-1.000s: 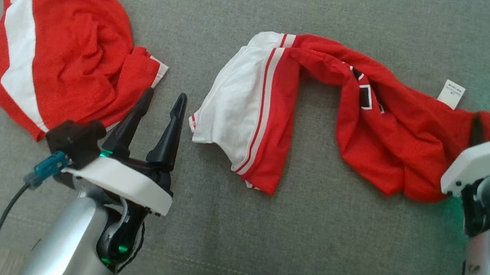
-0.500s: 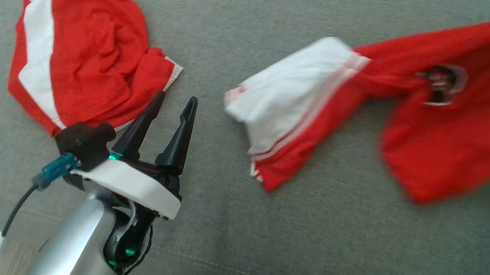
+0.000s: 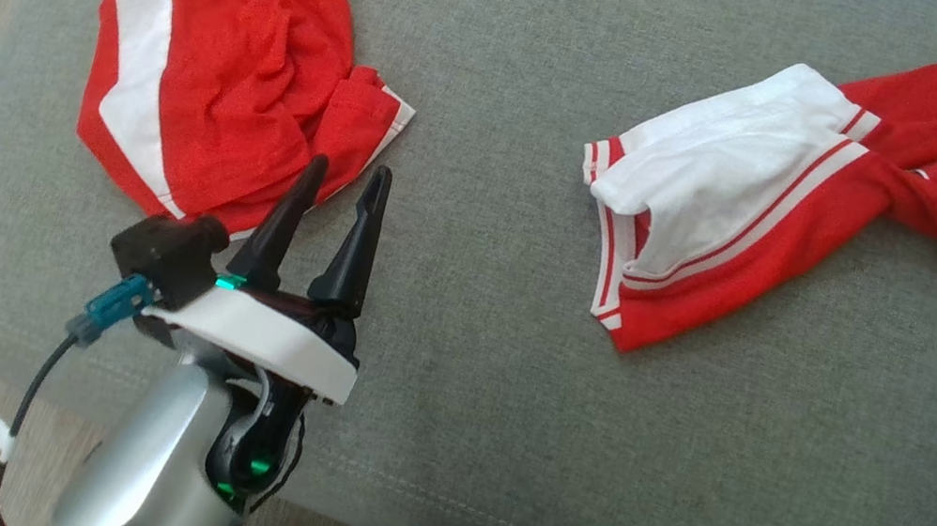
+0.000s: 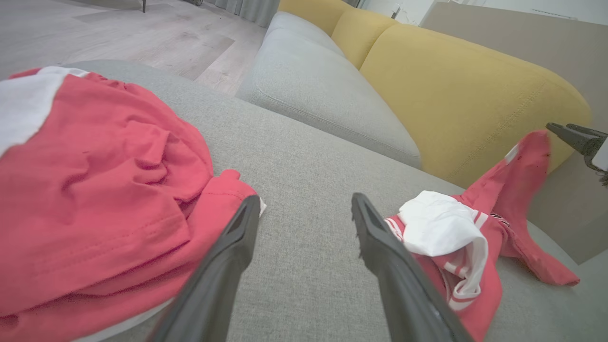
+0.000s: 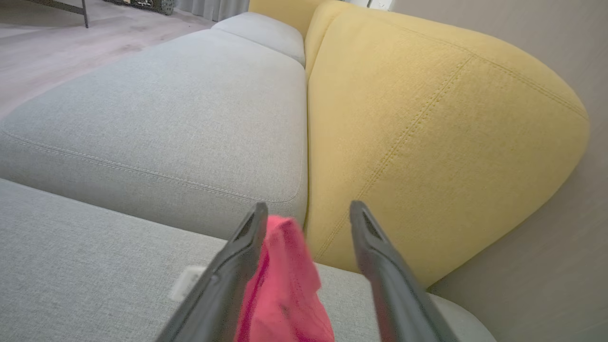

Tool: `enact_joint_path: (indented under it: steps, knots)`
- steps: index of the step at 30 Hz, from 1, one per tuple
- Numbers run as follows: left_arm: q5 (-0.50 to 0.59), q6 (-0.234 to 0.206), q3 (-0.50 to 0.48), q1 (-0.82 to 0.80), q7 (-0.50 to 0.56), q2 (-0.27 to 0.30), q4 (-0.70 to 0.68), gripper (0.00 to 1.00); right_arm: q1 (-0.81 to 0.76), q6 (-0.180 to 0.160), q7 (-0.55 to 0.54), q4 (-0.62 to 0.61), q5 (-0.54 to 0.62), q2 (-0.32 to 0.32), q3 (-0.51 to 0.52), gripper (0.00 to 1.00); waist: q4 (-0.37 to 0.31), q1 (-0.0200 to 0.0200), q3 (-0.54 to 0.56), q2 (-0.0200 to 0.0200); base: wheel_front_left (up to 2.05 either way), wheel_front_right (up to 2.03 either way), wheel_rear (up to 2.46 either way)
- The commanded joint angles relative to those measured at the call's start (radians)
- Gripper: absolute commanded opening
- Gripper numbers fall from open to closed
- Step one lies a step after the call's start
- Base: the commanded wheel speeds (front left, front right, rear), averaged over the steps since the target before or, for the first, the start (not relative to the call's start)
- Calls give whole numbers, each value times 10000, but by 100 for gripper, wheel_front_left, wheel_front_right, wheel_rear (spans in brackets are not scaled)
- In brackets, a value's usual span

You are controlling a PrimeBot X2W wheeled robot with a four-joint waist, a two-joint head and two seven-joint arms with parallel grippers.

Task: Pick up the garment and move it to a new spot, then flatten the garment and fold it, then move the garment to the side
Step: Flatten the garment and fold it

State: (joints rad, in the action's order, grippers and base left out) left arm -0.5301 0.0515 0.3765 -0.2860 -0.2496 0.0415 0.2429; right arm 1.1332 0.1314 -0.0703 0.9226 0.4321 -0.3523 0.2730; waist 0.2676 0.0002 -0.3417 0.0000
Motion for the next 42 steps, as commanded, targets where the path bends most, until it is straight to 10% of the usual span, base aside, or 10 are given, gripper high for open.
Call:
enact_joint_path:
  steps: [1, 21, 42]
  knots:
    - [-30, -39, -274, -330, -122, 87, -355, 100, 203, -7, 119, -326, 69, 101, -32, 100, -17, -2, 18, 0, 0, 0, 0]
    - [158, -185, -761, 286, -122, 87, -252, 100, -2950, -7, 2933, 98, -2070, 2636, -336, 100, -1997, -2, 2032, 0, 0, 0, 0]
    - [-1161, -481, -658, 121, -122, 87, 801, 100, -7871, -7, 2596, -4998, -5579, 3019, -2219, 100, -3565, -2, 1892, 0, 0, 0, 0]
